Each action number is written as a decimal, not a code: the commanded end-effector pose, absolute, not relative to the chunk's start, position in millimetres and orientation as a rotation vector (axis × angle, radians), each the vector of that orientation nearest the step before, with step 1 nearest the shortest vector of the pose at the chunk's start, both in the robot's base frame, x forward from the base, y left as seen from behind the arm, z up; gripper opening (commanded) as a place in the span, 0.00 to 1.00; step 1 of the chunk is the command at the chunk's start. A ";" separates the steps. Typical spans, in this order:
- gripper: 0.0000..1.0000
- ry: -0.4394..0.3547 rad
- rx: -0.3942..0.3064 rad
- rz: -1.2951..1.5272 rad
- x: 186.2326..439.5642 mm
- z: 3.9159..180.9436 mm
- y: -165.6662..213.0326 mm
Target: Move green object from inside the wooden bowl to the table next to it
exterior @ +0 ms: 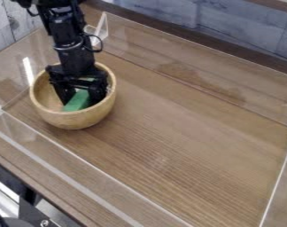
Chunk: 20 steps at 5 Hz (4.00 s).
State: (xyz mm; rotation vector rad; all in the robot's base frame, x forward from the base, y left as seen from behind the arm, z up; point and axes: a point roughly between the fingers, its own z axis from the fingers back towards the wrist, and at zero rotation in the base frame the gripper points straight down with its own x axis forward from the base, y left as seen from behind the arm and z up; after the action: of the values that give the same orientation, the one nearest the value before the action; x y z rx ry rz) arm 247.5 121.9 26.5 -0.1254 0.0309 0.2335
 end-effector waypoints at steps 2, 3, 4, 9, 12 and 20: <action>1.00 -0.007 -0.106 0.227 261.8 31.8 136.8; 1.00 -0.003 -0.106 0.217 260.9 30.9 151.3; 1.00 0.000 -0.106 0.210 260.2 29.3 165.6; 0.00 -0.027 -0.155 0.164 281.8 82.0 139.7; 0.00 -0.061 -0.187 0.232 284.7 103.3 124.5; 0.00 -0.038 -0.191 -0.036 338.9 116.7 58.5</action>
State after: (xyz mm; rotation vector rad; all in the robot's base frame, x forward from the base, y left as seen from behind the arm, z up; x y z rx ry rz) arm 330.0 57.9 97.5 -0.2133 0.0256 -0.0149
